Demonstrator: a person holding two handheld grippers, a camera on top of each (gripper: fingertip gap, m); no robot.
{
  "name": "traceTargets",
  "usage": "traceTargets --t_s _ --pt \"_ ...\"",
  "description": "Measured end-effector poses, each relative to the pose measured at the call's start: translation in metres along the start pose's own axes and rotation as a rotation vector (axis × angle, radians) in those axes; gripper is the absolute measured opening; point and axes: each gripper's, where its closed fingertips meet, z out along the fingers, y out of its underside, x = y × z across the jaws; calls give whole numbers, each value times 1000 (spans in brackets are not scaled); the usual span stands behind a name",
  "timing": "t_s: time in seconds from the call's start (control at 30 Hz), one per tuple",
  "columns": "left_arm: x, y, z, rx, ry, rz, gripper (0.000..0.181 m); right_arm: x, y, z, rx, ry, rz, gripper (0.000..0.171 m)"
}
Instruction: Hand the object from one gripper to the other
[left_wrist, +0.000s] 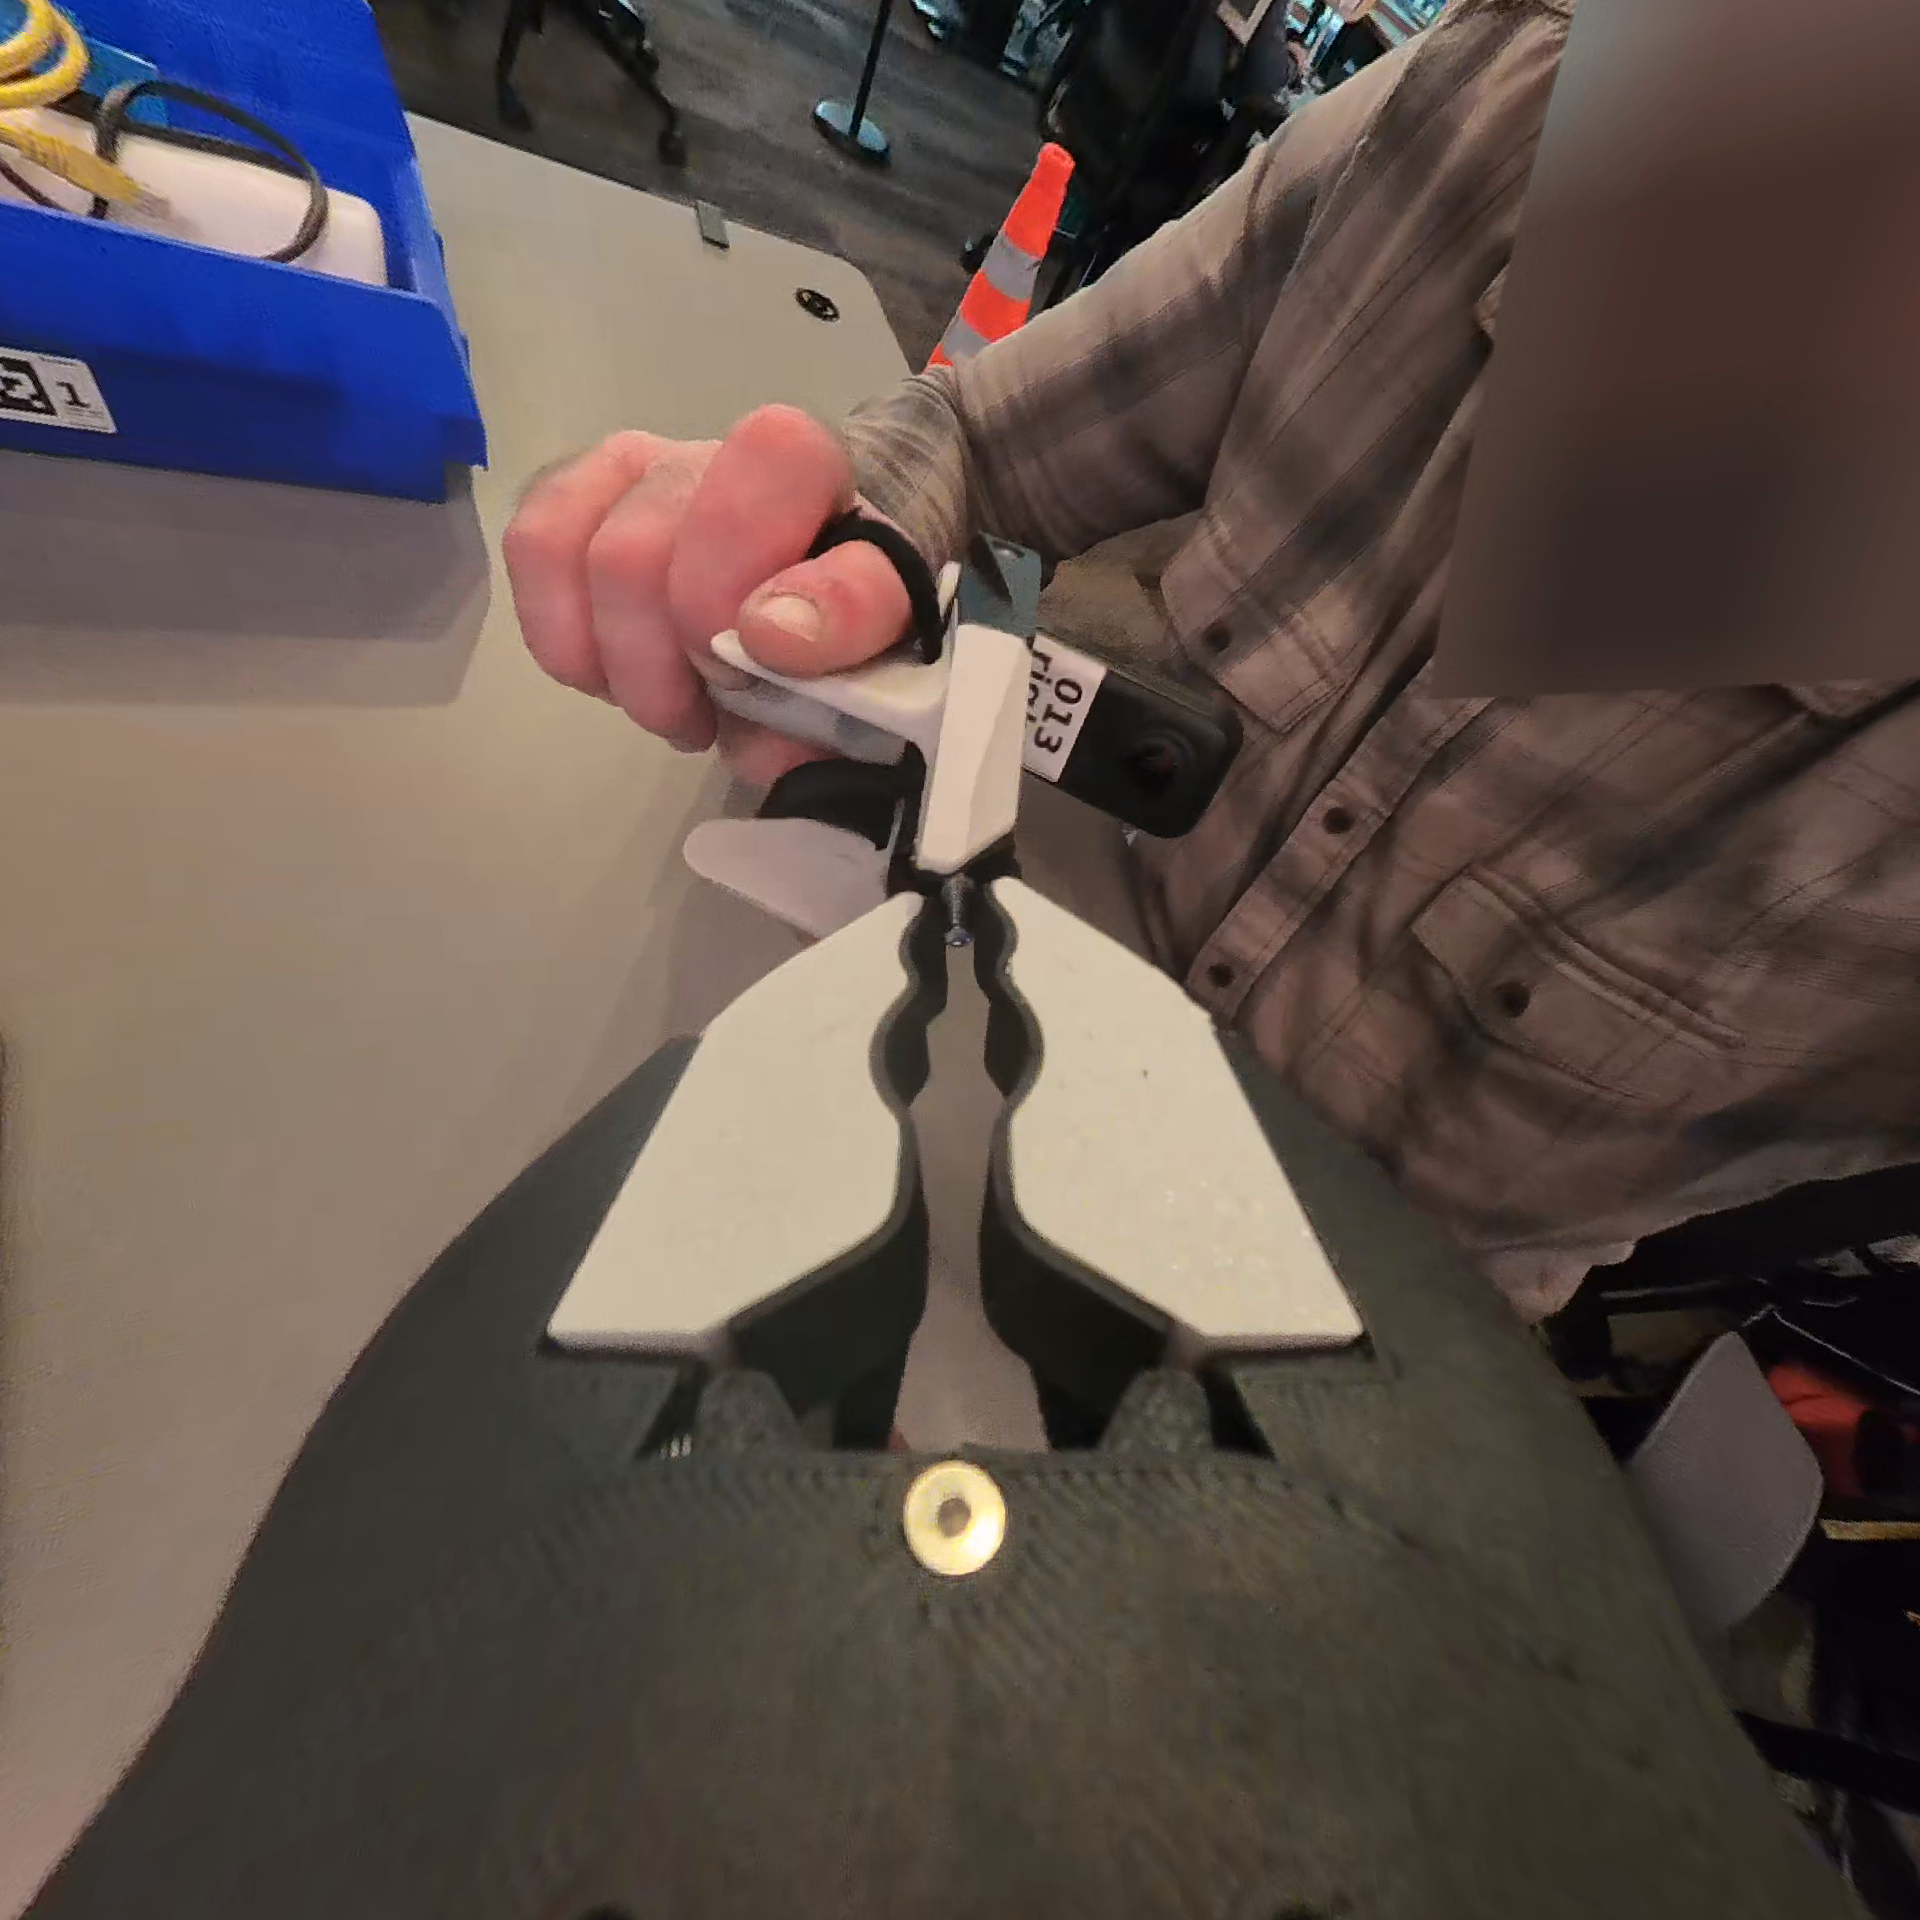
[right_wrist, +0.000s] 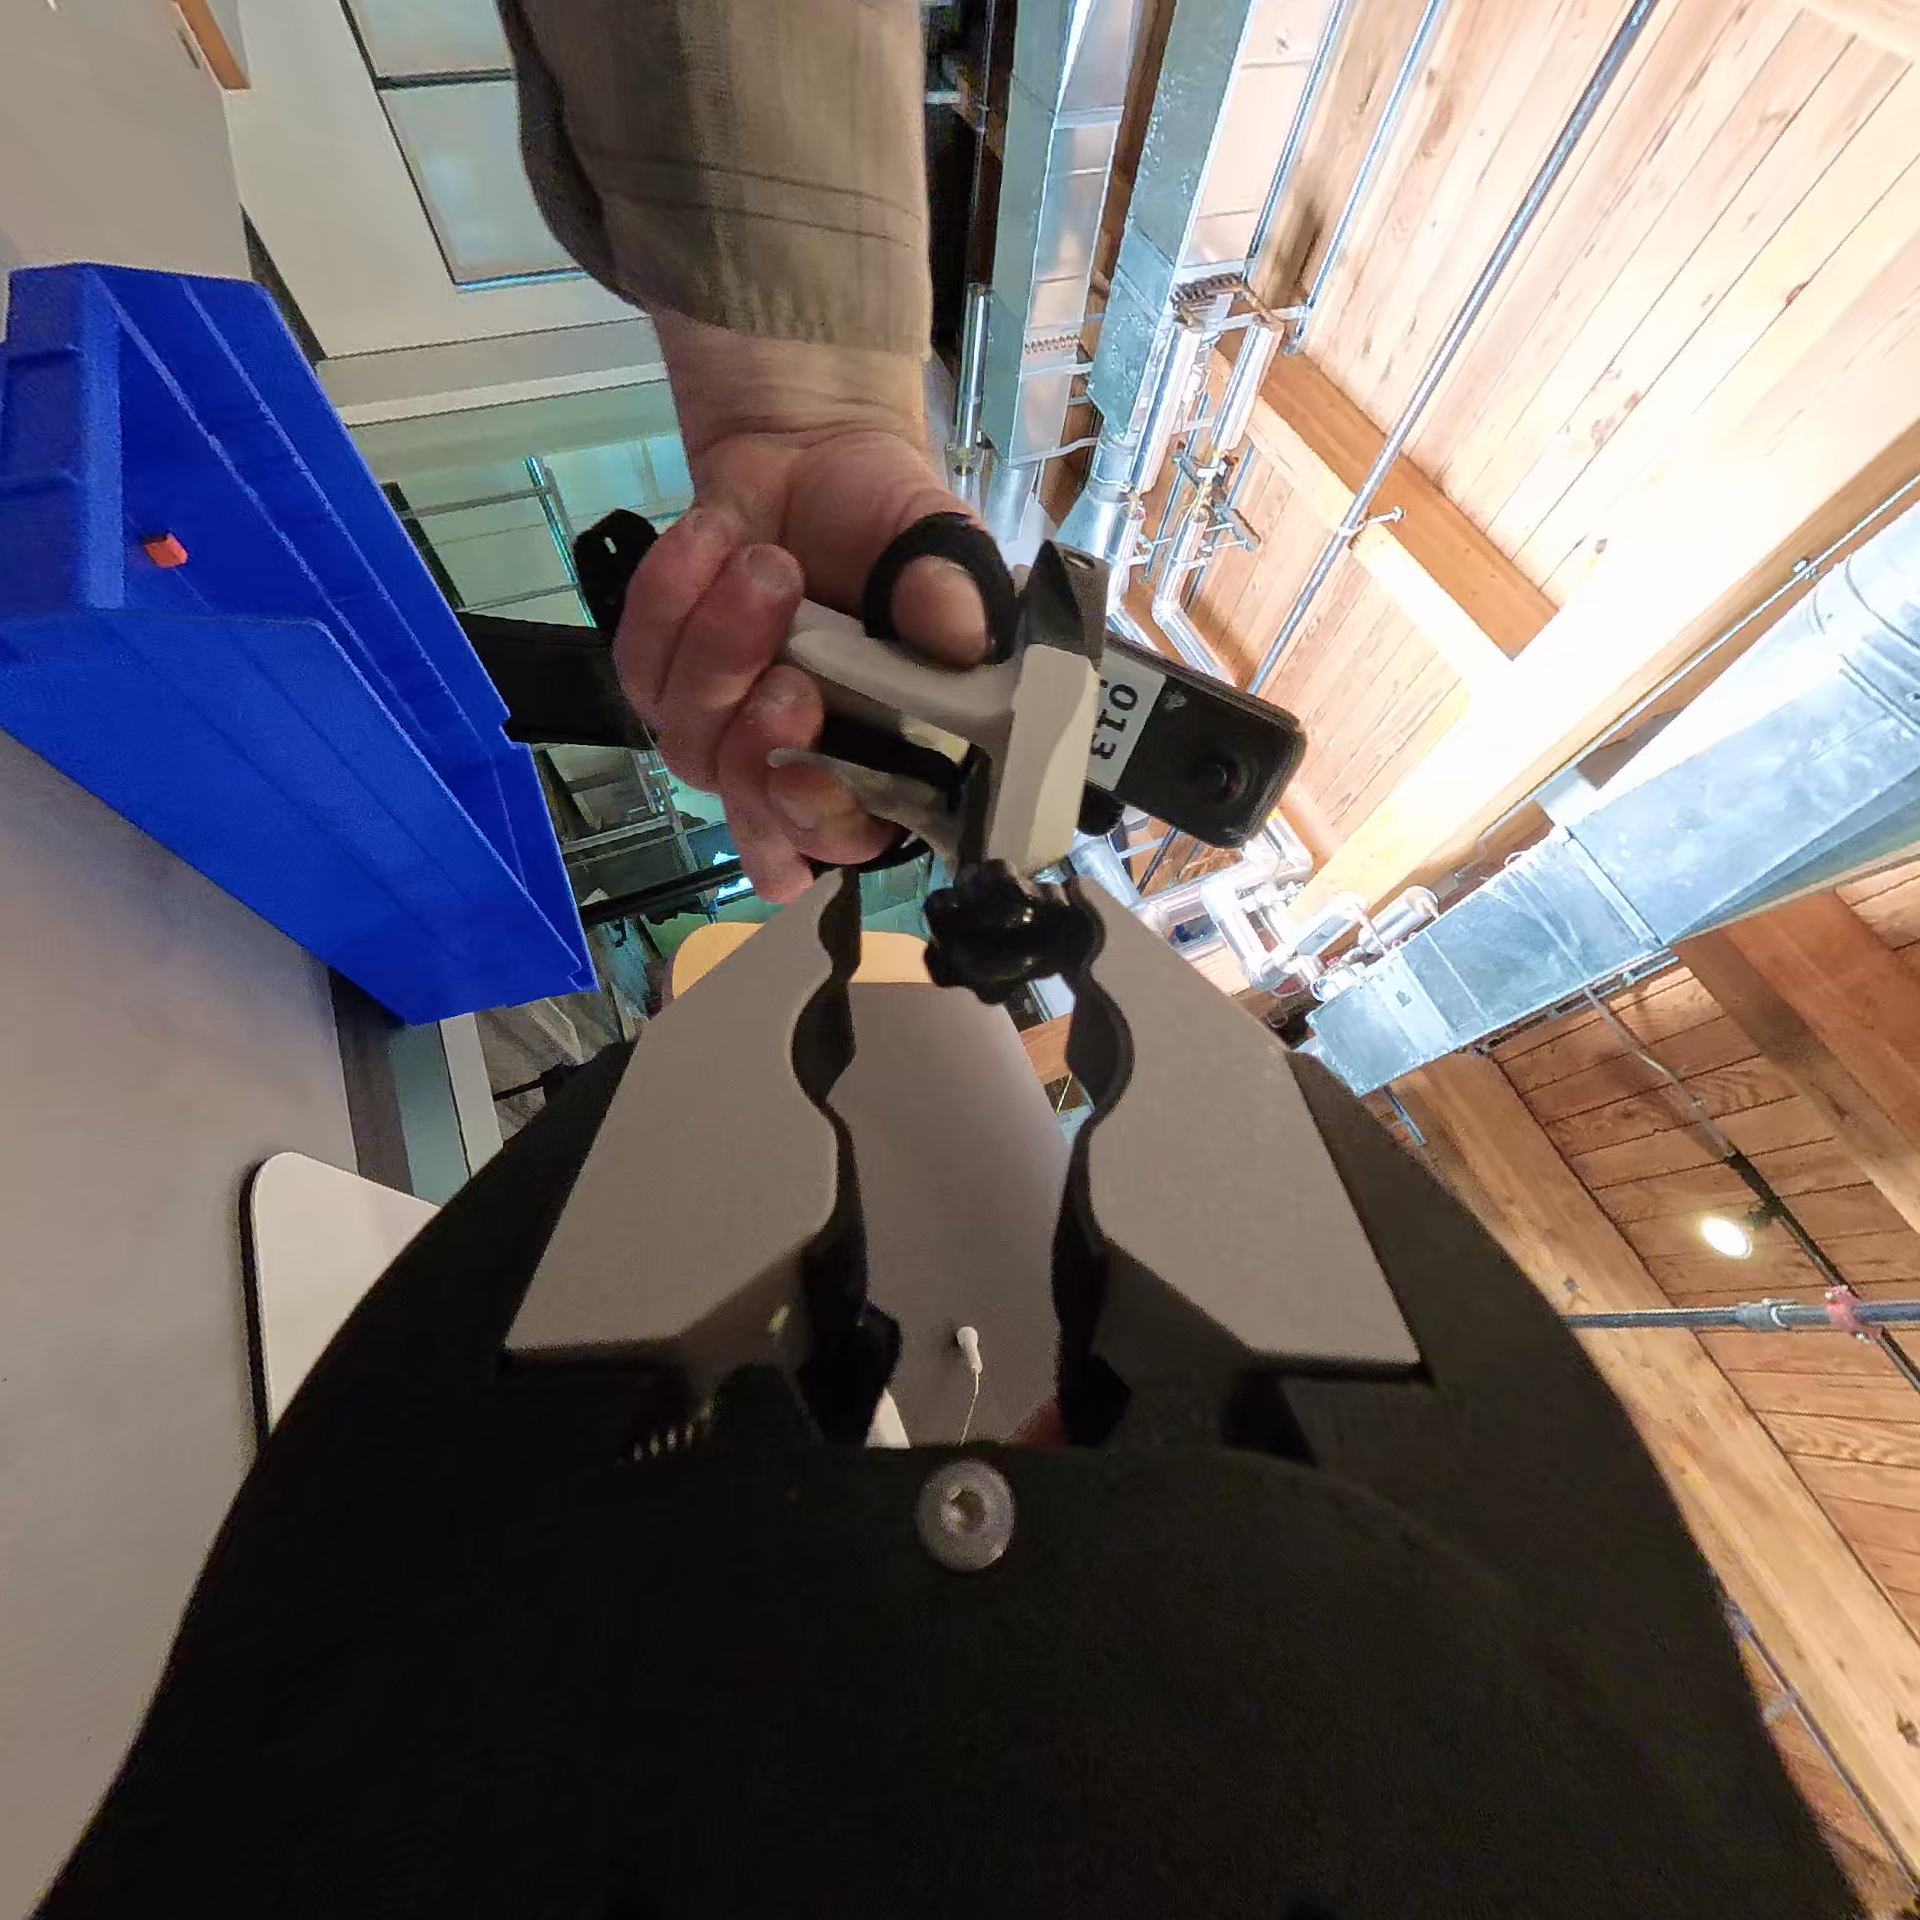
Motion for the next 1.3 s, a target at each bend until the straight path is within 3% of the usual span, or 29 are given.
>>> traceTargets --t_s 0.07,0.13,0.57,0.77,0.87,1.07,1.2,1.3 --pt "-1 3 3 2 9 -2 5 1 0 -1 5 9 3 18" --pt "-1 3 3 17 21 -6 5 0 0 -1 -1 -2 10 15" --pt "-3 -2 0 113 -15 -9 6 1 3 1 -28 0 51 14" --pt "-14 -7 -14 211 -128 -6 13 5 10 1 -53 11 79 14" --pt "-26 -4 -22 229 -255 3 24 4 16 2 -74 1 115 14" --pt "-43 -8 -45 277 -703 142 50 -2 42 6 -183 -30 155 14" --pt "-38 -15 -35 291 -962 273 45 -8 55 7 -249 -41 147 14" --pt "-37 -17 -16 317 -1050 295 39 -9 58 7 -267 -42 144 14"
